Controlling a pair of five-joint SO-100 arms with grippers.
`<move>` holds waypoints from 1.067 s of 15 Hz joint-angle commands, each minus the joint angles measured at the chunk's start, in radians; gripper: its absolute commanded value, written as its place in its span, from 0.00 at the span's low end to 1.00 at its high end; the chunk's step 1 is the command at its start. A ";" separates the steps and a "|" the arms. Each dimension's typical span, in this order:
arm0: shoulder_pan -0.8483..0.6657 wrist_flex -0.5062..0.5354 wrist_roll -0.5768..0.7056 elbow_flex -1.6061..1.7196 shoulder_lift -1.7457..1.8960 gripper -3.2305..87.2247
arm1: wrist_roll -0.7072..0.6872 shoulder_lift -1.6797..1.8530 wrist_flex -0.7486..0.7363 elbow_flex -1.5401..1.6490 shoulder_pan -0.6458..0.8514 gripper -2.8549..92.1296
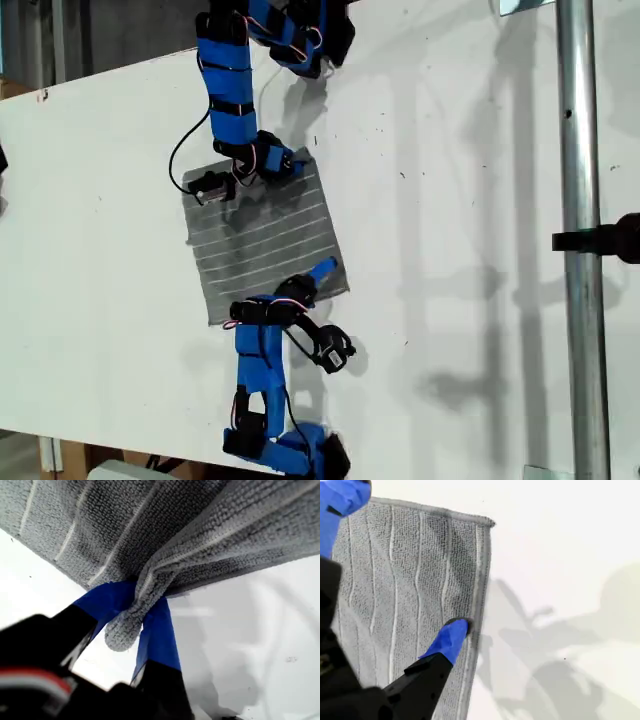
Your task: Grasp corners of a towel and fold twice.
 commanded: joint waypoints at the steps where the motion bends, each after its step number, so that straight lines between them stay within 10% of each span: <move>1: 0.029 -0.023 -0.026 -0.043 0.000 0.55 | -0.002 0.012 -0.009 0.009 -0.009 0.03; 7: 0.092 -0.041 -0.117 -0.061 -0.140 0.45 | -0.002 0.014 -0.009 0.009 -0.017 0.03; 16: 0.052 0.046 -0.051 -0.147 -0.040 0.56 | -0.003 0.015 -0.011 0.009 -0.014 0.03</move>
